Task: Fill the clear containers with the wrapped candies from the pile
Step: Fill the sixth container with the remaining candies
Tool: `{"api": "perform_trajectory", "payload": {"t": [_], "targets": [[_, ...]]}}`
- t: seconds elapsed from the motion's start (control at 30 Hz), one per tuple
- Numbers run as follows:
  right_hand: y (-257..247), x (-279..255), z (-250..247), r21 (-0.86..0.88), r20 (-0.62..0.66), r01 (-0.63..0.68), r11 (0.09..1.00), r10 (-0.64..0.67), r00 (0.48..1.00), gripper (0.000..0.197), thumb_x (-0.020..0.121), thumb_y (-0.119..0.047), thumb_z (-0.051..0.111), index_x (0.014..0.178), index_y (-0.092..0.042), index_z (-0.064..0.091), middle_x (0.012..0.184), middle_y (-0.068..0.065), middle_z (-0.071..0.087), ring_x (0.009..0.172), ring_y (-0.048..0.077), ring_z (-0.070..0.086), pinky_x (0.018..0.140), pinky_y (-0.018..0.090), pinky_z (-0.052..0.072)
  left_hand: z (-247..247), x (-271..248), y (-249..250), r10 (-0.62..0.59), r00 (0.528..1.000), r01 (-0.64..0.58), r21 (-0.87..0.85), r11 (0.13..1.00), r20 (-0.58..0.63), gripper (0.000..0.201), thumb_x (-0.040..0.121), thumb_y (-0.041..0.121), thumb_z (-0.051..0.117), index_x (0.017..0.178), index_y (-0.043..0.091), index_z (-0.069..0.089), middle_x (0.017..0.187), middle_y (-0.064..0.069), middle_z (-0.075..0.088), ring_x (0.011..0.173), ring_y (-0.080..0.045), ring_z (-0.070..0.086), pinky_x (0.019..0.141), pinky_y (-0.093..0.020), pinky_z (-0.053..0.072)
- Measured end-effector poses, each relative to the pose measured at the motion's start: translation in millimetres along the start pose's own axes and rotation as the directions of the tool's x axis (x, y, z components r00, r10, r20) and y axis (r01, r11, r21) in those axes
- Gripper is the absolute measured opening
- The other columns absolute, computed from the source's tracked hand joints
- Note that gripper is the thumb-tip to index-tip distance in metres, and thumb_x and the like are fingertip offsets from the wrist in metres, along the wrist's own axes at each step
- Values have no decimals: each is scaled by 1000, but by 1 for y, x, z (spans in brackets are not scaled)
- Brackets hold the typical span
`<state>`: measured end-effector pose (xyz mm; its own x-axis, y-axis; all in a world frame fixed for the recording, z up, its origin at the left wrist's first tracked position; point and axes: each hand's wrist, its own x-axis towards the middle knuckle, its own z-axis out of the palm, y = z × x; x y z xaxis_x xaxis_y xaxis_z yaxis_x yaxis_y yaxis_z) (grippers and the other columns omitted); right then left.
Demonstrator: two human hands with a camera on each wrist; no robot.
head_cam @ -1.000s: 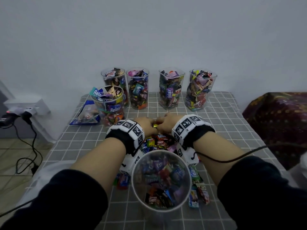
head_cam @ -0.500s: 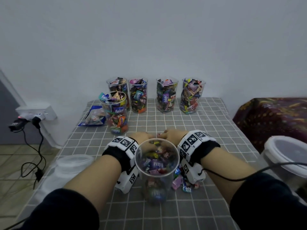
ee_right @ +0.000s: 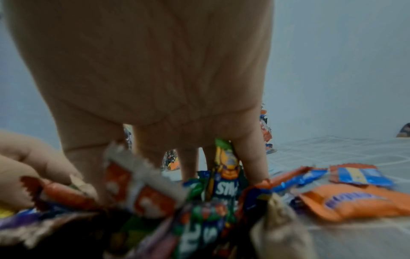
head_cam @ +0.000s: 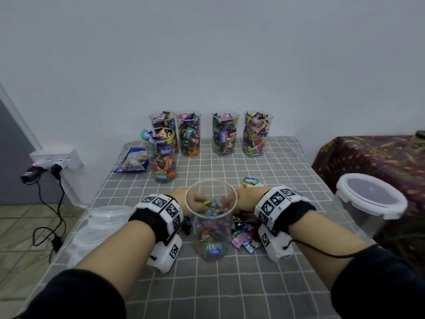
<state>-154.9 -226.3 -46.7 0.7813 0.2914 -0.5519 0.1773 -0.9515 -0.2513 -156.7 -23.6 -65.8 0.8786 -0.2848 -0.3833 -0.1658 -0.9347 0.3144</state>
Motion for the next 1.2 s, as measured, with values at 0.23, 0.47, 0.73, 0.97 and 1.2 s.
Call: {"api": "perform_trajectory", "payload": {"t": [0.23, 0.47, 0.73, 0.97, 1.2], "targets": [[-9, -72, -9, 23, -15, -38, 999, 39, 999, 45, 92, -16, 48, 133, -35, 52, 138, 0, 47, 121, 19, 44, 91, 23, 33, -12, -43, 14, 5, 999, -6, 34, 999, 32, 33, 97, 25, 49, 124, 11, 61, 127, -11, 59, 119, -28, 52, 104, -37, 37], [0, -89, -10, -22, -129, -88, 996, 85, 988, 59, 93, -26, 50, 147, -33, 28, 155, 1, 25, 137, 25, 33, 105, 35, 35, -16, -62, 19, -127, 989, 137, 169, 976, -72, 47, 94, 44, 47, 136, 24, 46, 136, -6, 52, 121, -25, 51, 102, -34, 41], [-2, -84, 21, -123, -88, -85, 989, 75, 993, 93, 77, -42, 71, 150, -36, 12, 148, 2, 38, 131, 24, 40, 106, 37, 37, 4, -62, 25, -148, 984, 161, 128, 979, -103, 47, 80, 42, 63, 120, 19, 56, 120, -3, 61, 105, -24, 60, 93, -40, 49], [-7, -88, 32, -253, -190, -73, 965, 24, 981, 69, 89, -33, 57, 148, -38, 21, 142, 5, 46, 124, 27, 47, 93, 31, 41, 9, -68, 33, -167, 985, 170, 105, 980, -41, 27, 87, 36, 57, 107, 20, 64, 102, -3, 68, 91, -23, 65, 85, -36, 54], [-9, -86, 33, -258, -250, -67, 964, 1, 968, 51, 92, -27, 54, 141, -33, 40, 133, 4, 54, 120, 24, 51, 88, 29, 42, 11, -72, 37, -211, 964, 206, -44, 978, -161, 17, 89, 23, 56, 98, 15, 67, 94, -7, 70, 84, -25, 67, 82, -39, 56]]}}
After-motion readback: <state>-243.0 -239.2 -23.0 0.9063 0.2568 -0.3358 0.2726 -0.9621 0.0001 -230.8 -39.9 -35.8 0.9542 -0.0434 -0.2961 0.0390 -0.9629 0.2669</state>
